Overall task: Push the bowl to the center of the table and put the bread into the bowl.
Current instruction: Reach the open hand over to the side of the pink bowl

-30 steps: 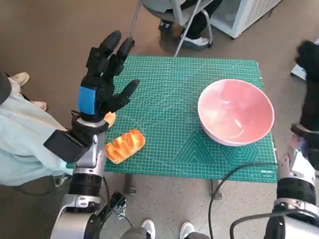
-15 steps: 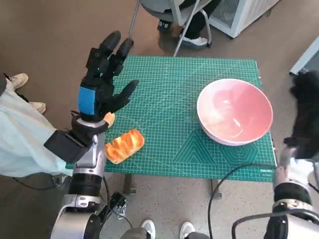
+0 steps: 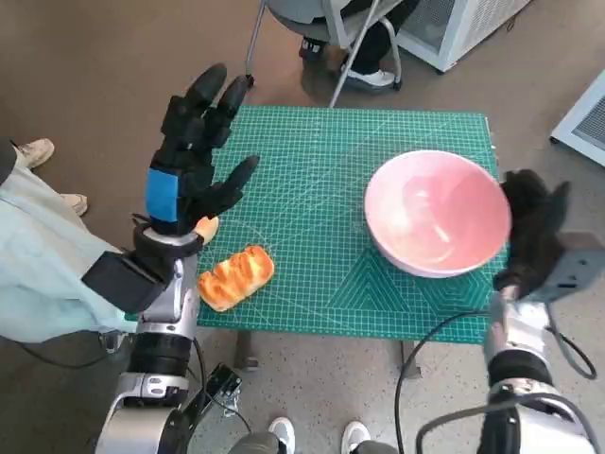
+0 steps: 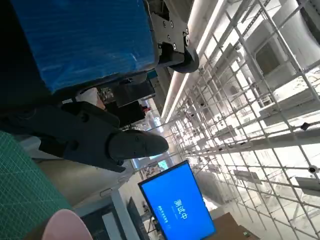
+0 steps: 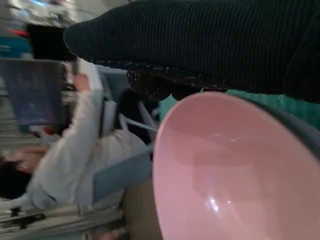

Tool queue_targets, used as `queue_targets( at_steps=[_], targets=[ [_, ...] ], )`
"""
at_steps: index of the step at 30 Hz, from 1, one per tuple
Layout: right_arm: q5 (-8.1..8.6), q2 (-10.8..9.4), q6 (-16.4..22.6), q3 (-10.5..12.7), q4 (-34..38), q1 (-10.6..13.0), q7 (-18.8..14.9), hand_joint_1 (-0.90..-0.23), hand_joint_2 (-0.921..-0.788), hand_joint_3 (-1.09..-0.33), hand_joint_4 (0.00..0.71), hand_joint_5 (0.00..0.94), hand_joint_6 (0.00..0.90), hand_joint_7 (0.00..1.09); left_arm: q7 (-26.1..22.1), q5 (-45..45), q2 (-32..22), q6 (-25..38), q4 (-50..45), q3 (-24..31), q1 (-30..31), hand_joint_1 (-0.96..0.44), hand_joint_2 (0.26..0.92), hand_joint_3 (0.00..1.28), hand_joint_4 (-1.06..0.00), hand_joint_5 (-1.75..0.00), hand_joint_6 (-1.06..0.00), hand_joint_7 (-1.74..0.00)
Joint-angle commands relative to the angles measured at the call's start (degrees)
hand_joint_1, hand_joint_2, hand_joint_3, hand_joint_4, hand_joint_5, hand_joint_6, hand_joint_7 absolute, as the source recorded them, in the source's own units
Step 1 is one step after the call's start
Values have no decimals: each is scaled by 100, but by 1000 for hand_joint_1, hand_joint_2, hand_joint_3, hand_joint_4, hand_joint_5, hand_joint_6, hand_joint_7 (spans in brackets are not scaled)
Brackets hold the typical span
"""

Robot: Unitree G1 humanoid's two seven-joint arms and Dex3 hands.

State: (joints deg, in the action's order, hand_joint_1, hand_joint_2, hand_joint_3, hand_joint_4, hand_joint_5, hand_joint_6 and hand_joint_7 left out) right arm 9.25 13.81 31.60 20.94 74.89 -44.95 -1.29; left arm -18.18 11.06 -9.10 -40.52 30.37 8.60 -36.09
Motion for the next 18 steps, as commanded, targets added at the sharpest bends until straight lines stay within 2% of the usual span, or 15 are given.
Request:
queue_targets(
  at_steps=[1, 12, 18],
  targets=[
    [76, -236, -319, 97, 109, -102, -55, -535, -921, -912, 281, 1, 137, 549, -22, 14, -100, 73, -208, 18, 141, -380, 921, 305, -339, -1, -218, -404],
    [376, -707, -648, 466, 114, -517, -165, -523, -921, -922, 260, 0, 148, 546, 15, 14, -173, 197, -450, 38, 308, -390, 921, 296, -332, 0, -231, -373],
    [440, -901, -744, 563, 115, -757, -99, -513, -921, -906, 251, 0, 150, 601, 72, -17, -172, 259, -597, 32, 403, -384, 921, 297, -332, 0, -238, -360]
  ],
)
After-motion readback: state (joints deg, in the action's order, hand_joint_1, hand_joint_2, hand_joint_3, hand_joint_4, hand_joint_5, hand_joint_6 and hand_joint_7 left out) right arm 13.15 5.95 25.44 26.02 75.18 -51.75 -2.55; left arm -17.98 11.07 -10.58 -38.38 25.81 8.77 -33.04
